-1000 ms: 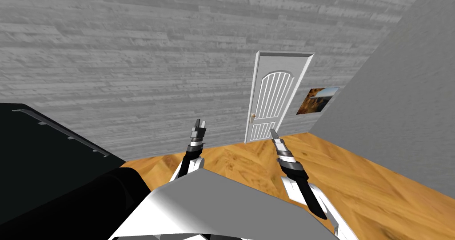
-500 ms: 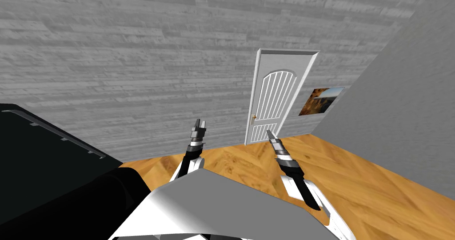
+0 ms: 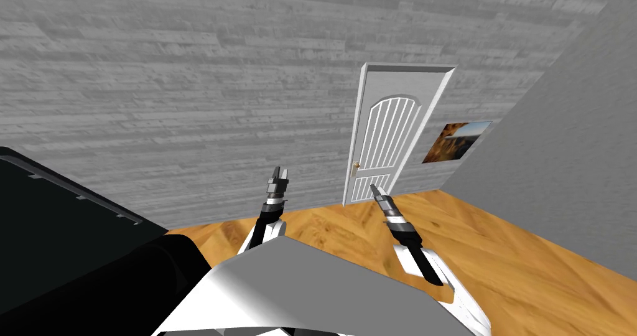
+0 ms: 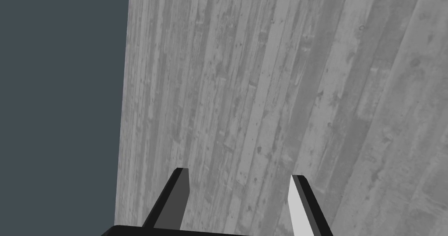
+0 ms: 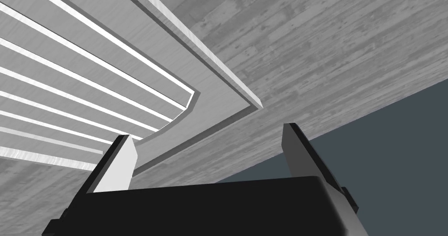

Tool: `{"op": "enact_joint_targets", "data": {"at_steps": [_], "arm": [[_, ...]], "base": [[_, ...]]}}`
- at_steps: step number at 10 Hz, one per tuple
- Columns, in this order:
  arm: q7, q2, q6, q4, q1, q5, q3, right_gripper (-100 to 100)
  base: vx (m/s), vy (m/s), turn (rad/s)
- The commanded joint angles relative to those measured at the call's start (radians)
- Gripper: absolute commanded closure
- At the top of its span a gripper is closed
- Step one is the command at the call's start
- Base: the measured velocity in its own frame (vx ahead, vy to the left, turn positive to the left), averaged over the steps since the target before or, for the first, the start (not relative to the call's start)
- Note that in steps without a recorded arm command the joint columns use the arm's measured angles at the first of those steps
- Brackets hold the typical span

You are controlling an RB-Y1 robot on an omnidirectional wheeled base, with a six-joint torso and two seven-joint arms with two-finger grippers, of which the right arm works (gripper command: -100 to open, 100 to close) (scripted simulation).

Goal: Pull the door open

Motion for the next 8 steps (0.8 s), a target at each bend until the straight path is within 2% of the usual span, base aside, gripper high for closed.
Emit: {"op": "enact_joint_targets", "data": {"at_steps": [1, 8], "arm": [[0.019, -0.009, -0.001, 0.04, -0.022, 0.018, -0.001, -100], [0.095, -0.053, -0.029, 0.221, -0.105, 0.087, -0.015, -100]], "base": [[0.099, -0.028, 0.016], [0.096, -0.024, 0.015]]}}
